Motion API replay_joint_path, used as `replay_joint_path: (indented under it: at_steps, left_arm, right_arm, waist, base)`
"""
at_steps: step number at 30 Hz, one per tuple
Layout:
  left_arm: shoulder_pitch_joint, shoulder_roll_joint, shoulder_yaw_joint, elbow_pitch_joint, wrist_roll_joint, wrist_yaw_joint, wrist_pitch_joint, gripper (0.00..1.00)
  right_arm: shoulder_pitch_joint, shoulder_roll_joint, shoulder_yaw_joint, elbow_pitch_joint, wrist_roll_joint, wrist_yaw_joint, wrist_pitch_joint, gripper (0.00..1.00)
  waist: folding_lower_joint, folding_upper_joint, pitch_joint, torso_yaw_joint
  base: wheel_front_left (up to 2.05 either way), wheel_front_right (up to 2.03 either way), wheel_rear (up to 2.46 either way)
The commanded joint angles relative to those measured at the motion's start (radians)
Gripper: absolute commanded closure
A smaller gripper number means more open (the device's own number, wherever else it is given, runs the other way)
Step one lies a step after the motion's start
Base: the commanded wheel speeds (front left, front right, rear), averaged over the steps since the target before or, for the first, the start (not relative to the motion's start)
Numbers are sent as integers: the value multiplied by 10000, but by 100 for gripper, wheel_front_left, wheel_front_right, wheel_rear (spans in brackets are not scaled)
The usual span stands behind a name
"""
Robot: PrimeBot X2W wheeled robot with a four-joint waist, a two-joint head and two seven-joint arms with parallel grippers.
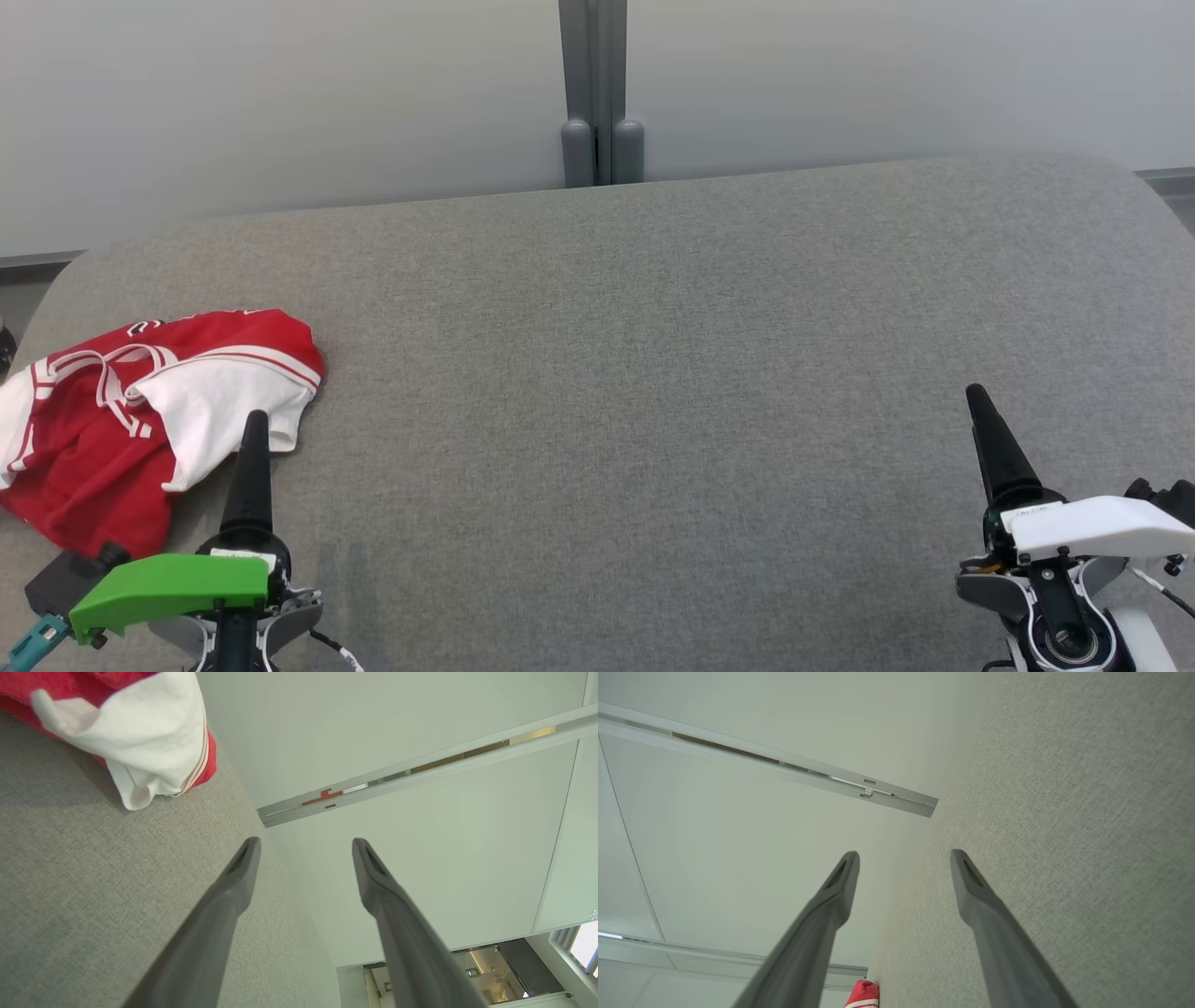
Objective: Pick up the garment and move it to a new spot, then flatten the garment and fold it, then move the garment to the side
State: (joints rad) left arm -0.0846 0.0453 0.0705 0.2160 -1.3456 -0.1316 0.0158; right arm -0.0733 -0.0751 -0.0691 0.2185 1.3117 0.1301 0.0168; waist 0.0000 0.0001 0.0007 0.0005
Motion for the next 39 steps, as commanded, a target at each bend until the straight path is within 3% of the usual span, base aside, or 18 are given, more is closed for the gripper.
replay_joint_path:
  at_steps: [1,18,39]
  left_arm:
    - [-330,99,-5,-241,564,3,-103,0]
    - [-341,252,-422,-267,4024,15,-755,0]
    - [-344,416,-751,-172,7027,207,-1409,0]
  right_arm:
    - [-276,-108,50,-244,-508,4,-118,0]
    - [-376,-412,587,-521,-3961,5,-725,0]
    - [-392,-514,943,-663,-6807,5,-1330,0]
  waist:
    - [0,-1,-5,4]
    - [0,-1,-28,-5]
    - [0,-1,-31,9]
  base:
    - [0,0,0]
    - [0,0,0]
    - [0,0,0]
